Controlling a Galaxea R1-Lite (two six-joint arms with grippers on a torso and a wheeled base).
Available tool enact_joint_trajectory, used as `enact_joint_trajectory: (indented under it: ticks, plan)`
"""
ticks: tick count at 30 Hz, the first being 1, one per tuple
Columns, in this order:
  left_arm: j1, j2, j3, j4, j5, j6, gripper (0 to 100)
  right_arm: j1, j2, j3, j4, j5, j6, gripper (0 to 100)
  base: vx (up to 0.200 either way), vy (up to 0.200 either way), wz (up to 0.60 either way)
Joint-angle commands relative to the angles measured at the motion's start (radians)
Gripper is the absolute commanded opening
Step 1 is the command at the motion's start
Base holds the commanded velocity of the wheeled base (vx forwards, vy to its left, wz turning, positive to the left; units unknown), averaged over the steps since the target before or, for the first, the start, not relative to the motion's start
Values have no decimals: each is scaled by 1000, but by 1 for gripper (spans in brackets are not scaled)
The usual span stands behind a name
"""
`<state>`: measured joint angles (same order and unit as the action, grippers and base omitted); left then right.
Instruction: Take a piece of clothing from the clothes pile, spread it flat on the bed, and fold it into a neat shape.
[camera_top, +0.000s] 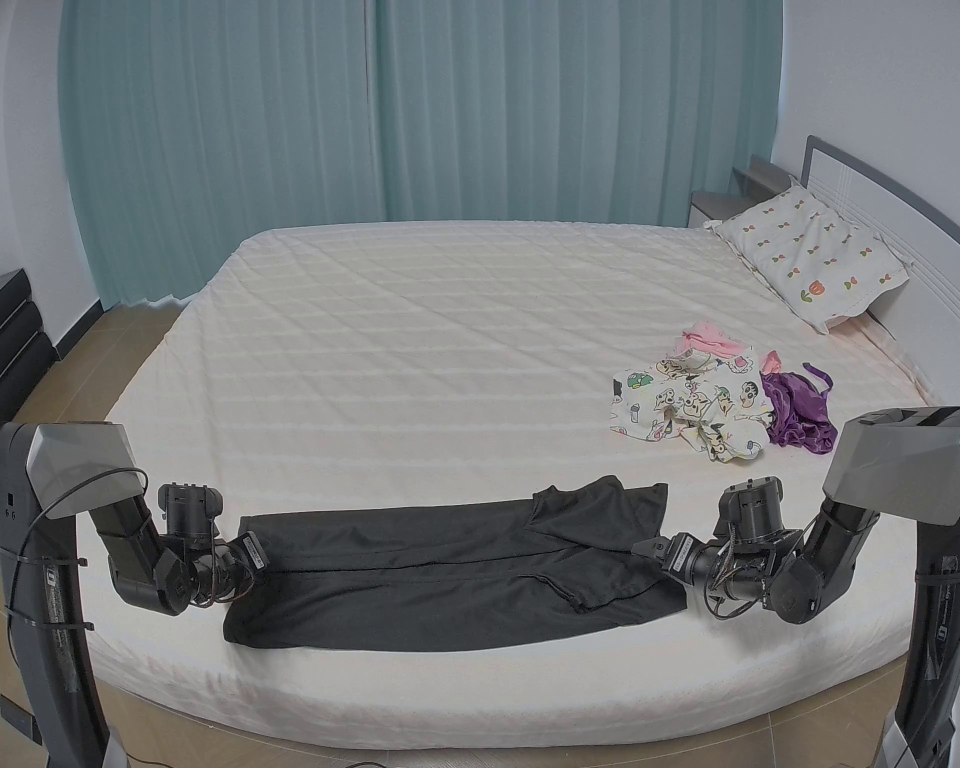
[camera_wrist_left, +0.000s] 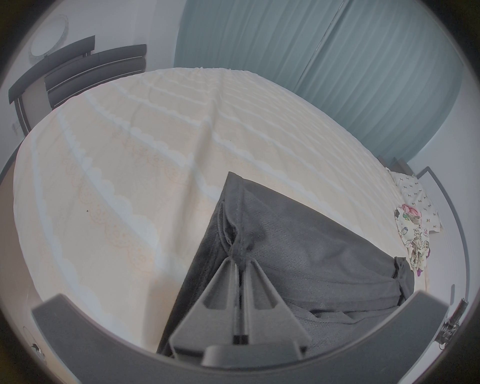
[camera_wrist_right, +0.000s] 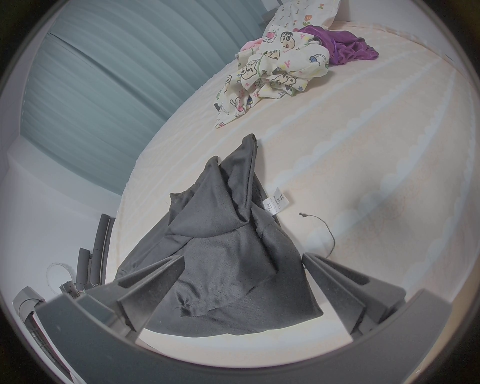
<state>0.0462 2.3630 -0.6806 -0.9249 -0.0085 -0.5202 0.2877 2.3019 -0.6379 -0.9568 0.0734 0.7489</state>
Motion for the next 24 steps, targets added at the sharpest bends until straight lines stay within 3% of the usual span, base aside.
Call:
enact_joint_trajectory:
  ticks: [1,8,24]
  plan:
    - [9,-11,6,0,1,-4,0,-4,-13,-3,-8,0,1,100,0,0,0]
    - [11,-25,7,3,-1,-7,0,7,10,-20,-72,-1,1,100,0,0,0]
    - [12,-21,-5,3,-5,-21,0,11,105,-206,3,-12,-2,100,0,0,0]
